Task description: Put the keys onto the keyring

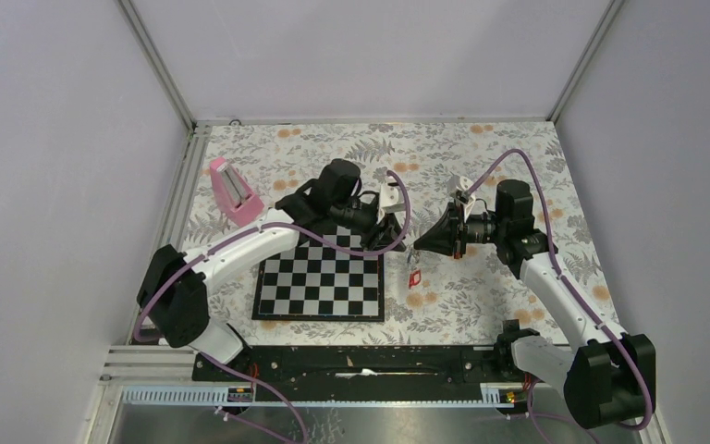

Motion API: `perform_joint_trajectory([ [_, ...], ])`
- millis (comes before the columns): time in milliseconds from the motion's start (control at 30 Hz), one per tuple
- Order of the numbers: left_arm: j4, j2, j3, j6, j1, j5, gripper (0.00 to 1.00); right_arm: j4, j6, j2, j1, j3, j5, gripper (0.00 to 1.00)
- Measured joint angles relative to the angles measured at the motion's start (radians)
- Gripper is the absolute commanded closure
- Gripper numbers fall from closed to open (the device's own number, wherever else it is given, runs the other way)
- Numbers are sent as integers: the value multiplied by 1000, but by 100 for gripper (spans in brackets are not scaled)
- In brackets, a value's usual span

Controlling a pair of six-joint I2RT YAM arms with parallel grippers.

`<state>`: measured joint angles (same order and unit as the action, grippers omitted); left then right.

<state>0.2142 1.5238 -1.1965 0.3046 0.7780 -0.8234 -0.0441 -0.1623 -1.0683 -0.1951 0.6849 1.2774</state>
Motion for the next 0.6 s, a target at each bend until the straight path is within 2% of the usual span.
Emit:
perform_joint_trajectory([
  [267, -51, 29, 0, -77, 1, -93, 73, -21, 18, 0, 0, -6, 0, 100],
  [600, -86, 43, 0, -121, 1, -128, 89, -52, 51, 2, 0, -11, 1, 100],
])
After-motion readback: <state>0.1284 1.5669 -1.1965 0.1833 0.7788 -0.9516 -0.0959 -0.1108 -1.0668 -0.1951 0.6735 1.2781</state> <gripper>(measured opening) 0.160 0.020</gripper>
